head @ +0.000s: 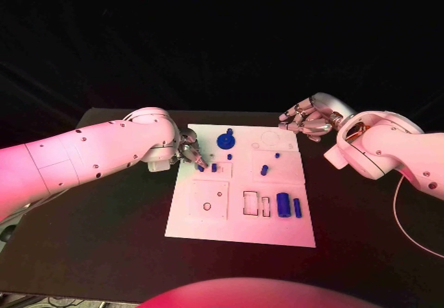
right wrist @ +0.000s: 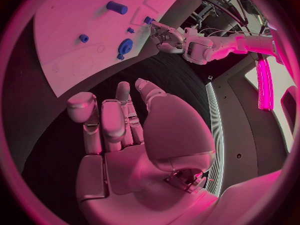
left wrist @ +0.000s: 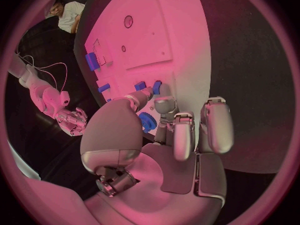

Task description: Assemble the parts on the task board

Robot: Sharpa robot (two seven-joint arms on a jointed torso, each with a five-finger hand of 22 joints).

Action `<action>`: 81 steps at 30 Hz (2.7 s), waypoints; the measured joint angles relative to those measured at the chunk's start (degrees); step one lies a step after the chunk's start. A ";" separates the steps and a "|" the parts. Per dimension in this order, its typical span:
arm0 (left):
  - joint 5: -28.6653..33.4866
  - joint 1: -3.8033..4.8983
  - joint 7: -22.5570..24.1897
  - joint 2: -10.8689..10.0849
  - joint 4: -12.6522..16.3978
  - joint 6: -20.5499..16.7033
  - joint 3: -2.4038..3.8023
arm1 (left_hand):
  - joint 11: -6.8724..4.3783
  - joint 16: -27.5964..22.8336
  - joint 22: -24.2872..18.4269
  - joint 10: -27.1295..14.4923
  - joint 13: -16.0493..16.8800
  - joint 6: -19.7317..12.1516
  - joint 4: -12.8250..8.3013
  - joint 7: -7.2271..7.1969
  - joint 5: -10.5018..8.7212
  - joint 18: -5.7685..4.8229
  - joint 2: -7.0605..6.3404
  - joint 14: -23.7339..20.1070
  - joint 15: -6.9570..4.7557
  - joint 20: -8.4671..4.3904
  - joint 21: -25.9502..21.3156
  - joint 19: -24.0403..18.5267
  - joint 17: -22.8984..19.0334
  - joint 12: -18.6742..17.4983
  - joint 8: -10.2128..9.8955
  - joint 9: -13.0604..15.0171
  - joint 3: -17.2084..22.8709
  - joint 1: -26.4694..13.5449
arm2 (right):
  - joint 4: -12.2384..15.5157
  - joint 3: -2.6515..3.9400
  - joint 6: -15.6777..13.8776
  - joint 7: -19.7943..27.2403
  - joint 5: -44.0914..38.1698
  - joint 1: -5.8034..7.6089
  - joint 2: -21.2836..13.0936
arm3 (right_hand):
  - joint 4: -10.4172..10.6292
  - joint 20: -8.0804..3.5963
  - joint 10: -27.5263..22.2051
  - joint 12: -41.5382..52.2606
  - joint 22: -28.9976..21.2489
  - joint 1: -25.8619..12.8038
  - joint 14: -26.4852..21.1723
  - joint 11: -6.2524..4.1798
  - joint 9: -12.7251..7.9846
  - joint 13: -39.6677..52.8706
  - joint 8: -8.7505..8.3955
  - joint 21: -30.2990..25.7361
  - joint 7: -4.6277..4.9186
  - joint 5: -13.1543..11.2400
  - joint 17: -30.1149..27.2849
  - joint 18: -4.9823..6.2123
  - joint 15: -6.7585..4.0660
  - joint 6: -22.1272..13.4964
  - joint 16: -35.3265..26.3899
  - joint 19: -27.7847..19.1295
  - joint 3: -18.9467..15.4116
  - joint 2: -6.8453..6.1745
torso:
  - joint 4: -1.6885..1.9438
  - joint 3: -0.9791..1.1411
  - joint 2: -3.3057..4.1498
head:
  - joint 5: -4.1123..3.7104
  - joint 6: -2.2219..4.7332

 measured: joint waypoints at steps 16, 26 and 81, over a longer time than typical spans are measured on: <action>0.10 -0.19 -0.43 0.45 -0.77 -0.09 -0.11 | -0.22 0.00 0.00 1.22 1.68 2.26 2.07 -0.99 0.19 0.01 0.31 0.00 -0.40 -0.41 1.22 0.00 0.00 1.03 -0.02 -0.04 -2.44 -3.47 | -0.03 0.00 0.01 0.14 0.08 0.00 0.00 | 0.32 0.00 -0.16 0.24 -0.22 0.00 0.00 -0.16 0.00 -0.13 0.00 -0.21 0.00 0.22 -0.11 0.00 0.00 0.00 0.00 0.00 0.32 0.00 | 0.02 -0.01 -0.01 | -0.10 -0.26; 0.16 -0.19 -0.47 0.54 -1.12 -0.11 -0.09 | -0.30 0.00 0.00 1.72 2.34 2.87 3.62 -0.79 0.22 0.00 -0.11 0.00 -0.40 -0.41 1.73 -0.01 -0.01 1.35 -0.25 0.14 -6.15 -5.89 | -0.04 0.00 0.03 0.23 0.22 0.00 0.00 | 0.32 -0.05 -0.16 0.24 -0.52 0.00 0.00 -0.16 0.00 -0.12 0.00 -0.42 0.00 0.44 -0.37 0.00 0.00 0.00 -0.23 -0.05 0.32 0.00 | 0.02 -0.01 -0.02 | -0.14 -0.27; 3.76 -1.45 32.98 -0.12 0.06 -25.51 -0.37 | 8.05 -45.33 -20.65 -20.39 -37.09 -4.35 -2.42 7.45 0.22 5.82 0.12 -19.77 6.11 5.40 -54.17 -21.35 -34.19 -35.50 -19.81 -17.04 -14.65 24.97 | -0.30 -0.01 0.09 0.71 0.66 -0.04 -0.10 | 0.47 0.00 -0.10 0.23 -1.11 0.23 0.00 -0.10 0.00 -0.17 0.00 -0.71 0.00 0.44 -0.94 0.90 0.00 0.00 -0.89 -0.41 0.47 0.23 | 0.02 -0.08 0.03 | -0.71 0.04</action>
